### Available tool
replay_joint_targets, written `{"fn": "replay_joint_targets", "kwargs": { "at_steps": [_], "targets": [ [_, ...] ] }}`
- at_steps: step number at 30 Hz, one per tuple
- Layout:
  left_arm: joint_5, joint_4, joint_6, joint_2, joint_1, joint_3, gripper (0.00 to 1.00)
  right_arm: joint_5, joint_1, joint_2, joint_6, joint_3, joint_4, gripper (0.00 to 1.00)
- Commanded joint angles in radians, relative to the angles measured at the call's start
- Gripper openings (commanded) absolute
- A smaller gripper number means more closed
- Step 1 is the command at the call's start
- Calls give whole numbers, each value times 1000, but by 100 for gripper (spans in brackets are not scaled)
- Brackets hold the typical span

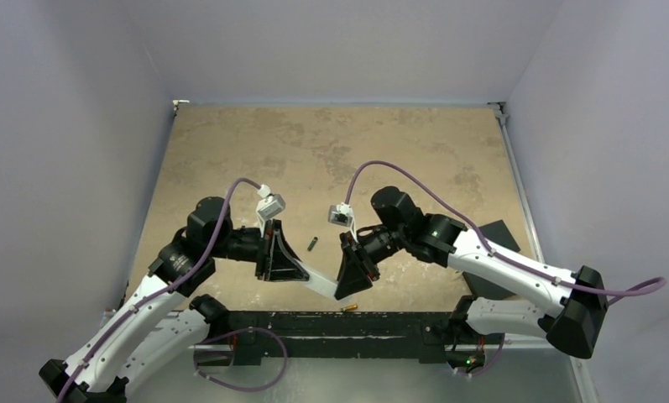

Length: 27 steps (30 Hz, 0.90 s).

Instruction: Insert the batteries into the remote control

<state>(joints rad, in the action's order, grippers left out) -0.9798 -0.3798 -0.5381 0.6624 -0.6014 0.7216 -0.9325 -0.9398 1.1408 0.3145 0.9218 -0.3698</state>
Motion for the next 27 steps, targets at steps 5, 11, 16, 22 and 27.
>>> {"fn": "replay_joint_targets", "kwargs": {
  "at_steps": [5, 11, 16, 22, 27],
  "targets": [
    [-36, 25, 4, -7, 5, -21, 0, 13, 7, 19, -48, 95, -61, 0],
    [20, 60, -42, -7, 5, -47, 0, 80, 7, 0, -63, 112, -90, 30],
    [80, 114, -93, -17, 5, -63, 0, 169, 7, -48, -31, 91, -84, 50],
    [161, 137, -132, -35, 5, -52, 0, 319, 8, -144, 87, 7, -22, 63],
    [235, 139, -163, -49, 5, -53, 0, 475, 9, -257, 201, -71, 26, 68]
  ]
}}
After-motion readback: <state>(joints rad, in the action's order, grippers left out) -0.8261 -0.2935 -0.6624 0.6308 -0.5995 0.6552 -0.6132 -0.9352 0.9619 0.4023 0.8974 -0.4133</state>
